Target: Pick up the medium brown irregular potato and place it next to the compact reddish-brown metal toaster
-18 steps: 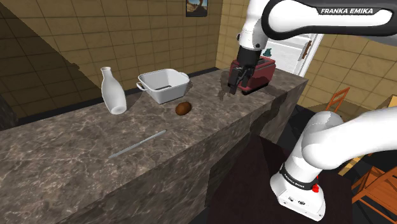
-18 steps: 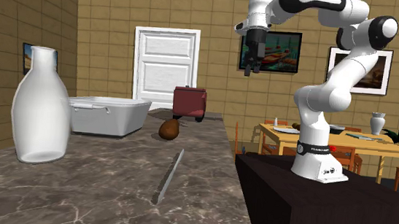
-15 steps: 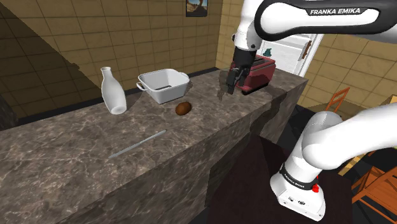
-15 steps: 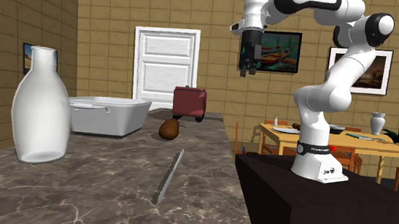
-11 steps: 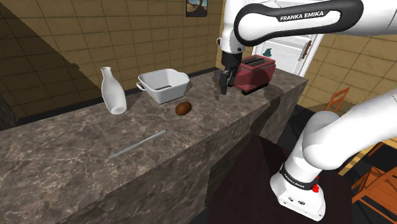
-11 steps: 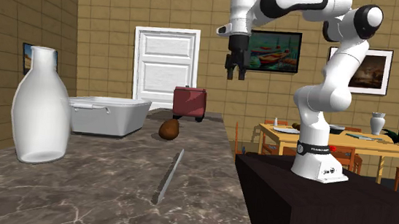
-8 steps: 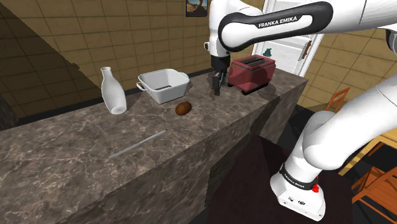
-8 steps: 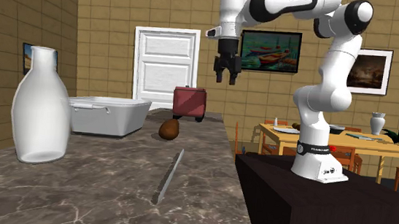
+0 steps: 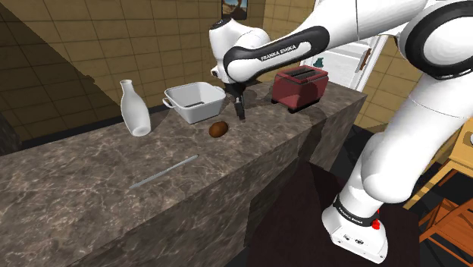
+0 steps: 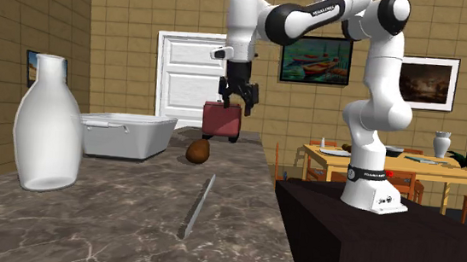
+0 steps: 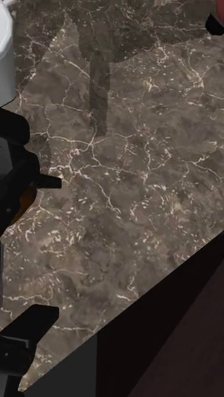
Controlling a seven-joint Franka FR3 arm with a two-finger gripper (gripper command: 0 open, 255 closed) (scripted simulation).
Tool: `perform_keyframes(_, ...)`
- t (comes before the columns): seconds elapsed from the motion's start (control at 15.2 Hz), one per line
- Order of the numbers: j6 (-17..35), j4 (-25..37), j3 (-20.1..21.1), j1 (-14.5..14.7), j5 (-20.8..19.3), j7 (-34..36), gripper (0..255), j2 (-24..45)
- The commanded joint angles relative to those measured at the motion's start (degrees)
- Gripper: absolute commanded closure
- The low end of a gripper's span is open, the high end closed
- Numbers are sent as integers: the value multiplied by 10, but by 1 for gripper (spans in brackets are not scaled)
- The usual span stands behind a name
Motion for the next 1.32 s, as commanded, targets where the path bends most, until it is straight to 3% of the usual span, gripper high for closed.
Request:
perform_keyframes(0.0,5,35,7,6,-34,-27,0,52)
perform_keyframes(0.59,24,158,29,50,-191,-127,0,245)
perform_keyframes(1.25,72,135,17,38,-212,-122,0,267)
